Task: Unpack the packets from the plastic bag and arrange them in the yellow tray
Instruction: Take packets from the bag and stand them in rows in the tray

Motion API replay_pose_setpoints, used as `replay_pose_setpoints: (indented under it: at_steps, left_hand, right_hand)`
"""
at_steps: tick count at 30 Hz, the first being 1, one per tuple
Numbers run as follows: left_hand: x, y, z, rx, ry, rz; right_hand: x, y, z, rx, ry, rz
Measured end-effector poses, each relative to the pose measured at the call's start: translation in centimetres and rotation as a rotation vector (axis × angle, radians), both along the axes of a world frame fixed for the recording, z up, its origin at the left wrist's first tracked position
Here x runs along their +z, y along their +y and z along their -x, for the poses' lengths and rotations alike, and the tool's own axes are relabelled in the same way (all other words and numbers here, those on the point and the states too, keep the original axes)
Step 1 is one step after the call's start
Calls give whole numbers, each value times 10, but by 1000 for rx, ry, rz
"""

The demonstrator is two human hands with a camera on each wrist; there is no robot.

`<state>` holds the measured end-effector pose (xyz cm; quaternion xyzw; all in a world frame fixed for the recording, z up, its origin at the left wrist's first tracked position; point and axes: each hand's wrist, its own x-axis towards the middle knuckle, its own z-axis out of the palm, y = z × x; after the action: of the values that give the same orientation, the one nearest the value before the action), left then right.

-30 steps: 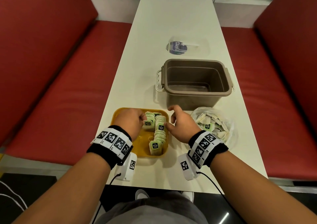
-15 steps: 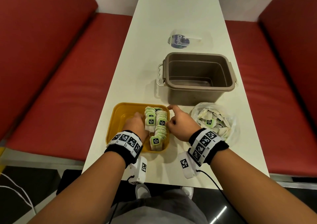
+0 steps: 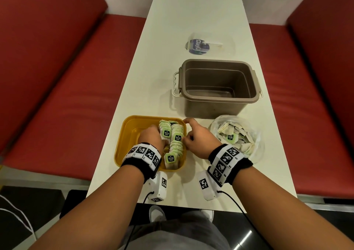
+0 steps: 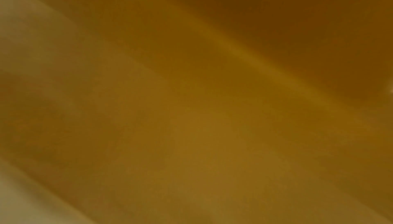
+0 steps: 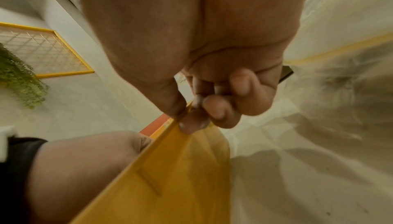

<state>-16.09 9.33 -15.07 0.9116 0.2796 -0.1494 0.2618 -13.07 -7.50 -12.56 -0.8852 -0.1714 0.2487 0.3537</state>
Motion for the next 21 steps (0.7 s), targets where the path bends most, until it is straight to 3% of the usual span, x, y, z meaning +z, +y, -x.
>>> replay_pose_setpoints:
  at_steps: [12,16,21]
  left_hand:
    - [20,-4,-2,-74,106,-116]
    - [54,-12,-4,-52,-58,-133]
    - [84,-74,-22,-257,-289,-5]
  right_hand:
    - [6,-10,-3,50,-45,42]
    - [29,-39,-8,57,-123,-22]
    - [40,-98,-33,-85,-232,39]
